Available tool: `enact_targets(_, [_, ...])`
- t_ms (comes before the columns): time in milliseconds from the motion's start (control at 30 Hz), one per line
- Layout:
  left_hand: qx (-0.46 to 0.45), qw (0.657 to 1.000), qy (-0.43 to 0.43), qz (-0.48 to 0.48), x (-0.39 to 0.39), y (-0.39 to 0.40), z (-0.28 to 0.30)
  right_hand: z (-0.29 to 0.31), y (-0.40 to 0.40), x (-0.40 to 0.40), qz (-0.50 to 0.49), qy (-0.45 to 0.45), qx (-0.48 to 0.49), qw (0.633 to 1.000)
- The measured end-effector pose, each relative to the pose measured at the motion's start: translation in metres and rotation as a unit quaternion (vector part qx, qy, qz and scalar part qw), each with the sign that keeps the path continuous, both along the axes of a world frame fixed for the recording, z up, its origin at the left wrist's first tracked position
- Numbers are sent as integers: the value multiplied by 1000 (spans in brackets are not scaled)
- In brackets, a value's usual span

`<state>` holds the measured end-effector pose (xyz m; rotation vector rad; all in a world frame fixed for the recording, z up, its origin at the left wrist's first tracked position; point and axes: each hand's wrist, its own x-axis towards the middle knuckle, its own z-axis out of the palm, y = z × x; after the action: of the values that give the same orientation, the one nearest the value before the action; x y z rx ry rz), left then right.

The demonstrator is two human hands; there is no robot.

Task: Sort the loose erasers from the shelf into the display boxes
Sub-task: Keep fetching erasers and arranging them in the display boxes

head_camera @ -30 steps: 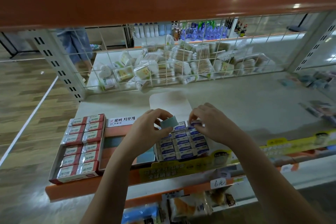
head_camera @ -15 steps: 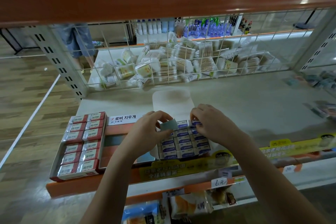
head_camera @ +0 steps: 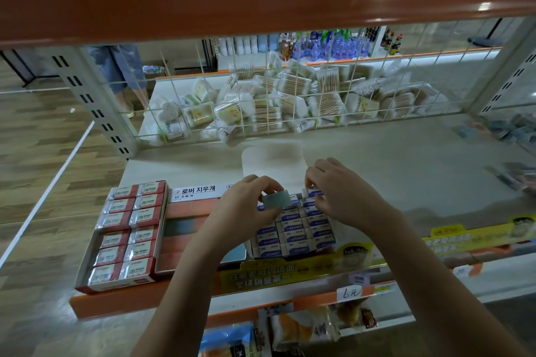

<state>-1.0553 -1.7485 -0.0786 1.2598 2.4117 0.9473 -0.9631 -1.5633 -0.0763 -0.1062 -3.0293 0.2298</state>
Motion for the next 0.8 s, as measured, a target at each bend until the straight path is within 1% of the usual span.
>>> enact_targets(133, [-8, 1000, 4, -4, -1, 1, -4, -3, 2, -2, 8, -21, 6, 1000])
enact_targets(467, [1, 1000, -21, -7, -5, -4, -3, -7, 1, -5, 1, -35, -46, 998])
enact_targets(800, [-12, 1000, -9, -6, -5, -4, -7, -12, -2, -3, -16, -34, -31, 999])
